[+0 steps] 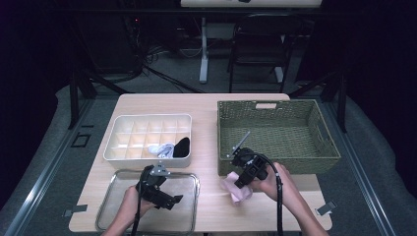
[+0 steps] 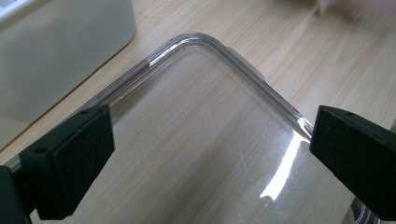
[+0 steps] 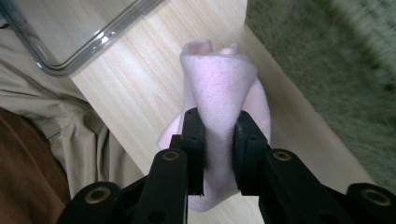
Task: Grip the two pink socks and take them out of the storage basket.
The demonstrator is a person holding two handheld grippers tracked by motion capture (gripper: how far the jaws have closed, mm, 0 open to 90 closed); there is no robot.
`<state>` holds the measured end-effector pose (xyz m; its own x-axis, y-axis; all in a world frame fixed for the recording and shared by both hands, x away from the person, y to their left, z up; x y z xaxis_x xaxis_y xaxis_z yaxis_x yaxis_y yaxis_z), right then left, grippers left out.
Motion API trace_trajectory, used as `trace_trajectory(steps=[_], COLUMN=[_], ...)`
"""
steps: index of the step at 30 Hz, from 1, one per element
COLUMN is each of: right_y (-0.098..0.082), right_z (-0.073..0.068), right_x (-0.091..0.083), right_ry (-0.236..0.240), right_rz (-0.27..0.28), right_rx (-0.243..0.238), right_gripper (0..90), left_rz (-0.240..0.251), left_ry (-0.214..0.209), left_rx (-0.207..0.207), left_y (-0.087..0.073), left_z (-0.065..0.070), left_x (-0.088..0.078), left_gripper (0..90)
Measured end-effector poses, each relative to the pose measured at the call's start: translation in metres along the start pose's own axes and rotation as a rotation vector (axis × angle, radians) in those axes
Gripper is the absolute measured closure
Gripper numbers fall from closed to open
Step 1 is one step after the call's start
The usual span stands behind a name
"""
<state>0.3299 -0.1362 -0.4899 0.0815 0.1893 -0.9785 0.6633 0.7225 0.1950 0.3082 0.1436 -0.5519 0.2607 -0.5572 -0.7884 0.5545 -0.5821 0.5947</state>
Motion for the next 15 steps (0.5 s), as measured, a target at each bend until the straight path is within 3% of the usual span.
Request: trace_trajectory(steps=[12, 14, 15], right_y=[-0.015, -0.016, -0.017], right_z=[0.000, 0.000, -0.002], right_x=[0.048, 0.053, 0.056], right_ry=[0.000, 0.000, -0.005], right_rz=[-0.035, -0.059, -0.043], right_rx=[0.058, 0.044, 0.062], right_gripper=[77.3, 77.4, 77.4], left_rz=[0.000, 0.000, -0.001], left_ry=[0.001, 0.000, 0.000], left_rx=[-0.001, -0.002, 0.001], left_y=[0.000, 0.000, 0.000], left_z=[0.001, 0.001, 0.001], left_x=[0.001, 0.001, 0.001], left_gripper=[0.2, 0.2, 0.2])
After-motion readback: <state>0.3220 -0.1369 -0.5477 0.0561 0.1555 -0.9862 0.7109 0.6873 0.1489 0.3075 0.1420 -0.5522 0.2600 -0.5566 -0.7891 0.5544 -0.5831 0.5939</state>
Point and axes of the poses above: each handheld gripper's, and its own axes: x roughly forward along the jaws, y roughly out of its top, z roughly to its right, the point moved 3 cm from there along x, roughly forward along the jaws, and after that the axes turned 4 degrees about -y, right-handed, at the moved point
